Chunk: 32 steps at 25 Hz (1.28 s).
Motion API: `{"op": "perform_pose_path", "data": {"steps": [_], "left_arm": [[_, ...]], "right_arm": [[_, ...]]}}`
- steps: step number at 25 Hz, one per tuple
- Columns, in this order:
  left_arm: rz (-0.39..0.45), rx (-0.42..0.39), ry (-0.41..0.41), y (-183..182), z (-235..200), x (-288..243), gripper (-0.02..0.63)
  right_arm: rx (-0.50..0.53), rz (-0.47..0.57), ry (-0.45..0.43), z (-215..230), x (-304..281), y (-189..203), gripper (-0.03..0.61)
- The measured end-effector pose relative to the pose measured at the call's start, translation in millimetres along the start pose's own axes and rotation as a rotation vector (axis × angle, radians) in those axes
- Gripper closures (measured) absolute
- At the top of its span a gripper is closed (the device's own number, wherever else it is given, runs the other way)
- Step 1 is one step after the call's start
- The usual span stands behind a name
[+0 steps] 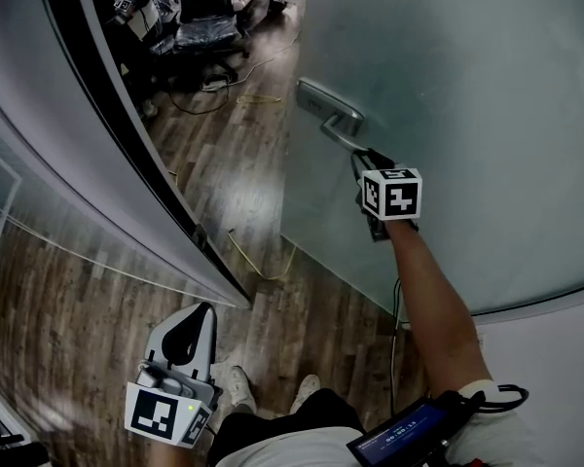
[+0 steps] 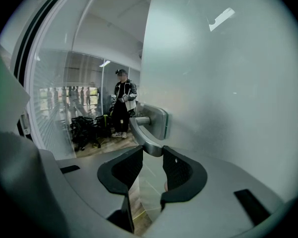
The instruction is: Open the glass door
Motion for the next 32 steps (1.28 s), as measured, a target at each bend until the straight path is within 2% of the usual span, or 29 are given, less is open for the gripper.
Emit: {"op": "perform_pose_path", "data": {"steps": [19,27,32], "left_arm": [[-0.016,0.022,-0.038,-2,0,-1,0.614],[-0.038,0.021,-0.034,9,-2,2,0.614],[-0.031,0.022,-0.027,10,-2,2,0.614]], "right_arm": [[-0.012,-0.016,0.074,50,-31,-6,0.454],[0.057,0.009,0.115,55,-30,-5,0.449],[0.060,0.044,0.122,55,-18,-10,0.425]]}}
Point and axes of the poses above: the fingertips, and each gripper's own axes: x backward along the fingers, z to its right, y out of its underside, the point moved 10 cm from there along x, backward along the fingers, and after that the axes turned 13 degrees about x, right-handed, at the moved point
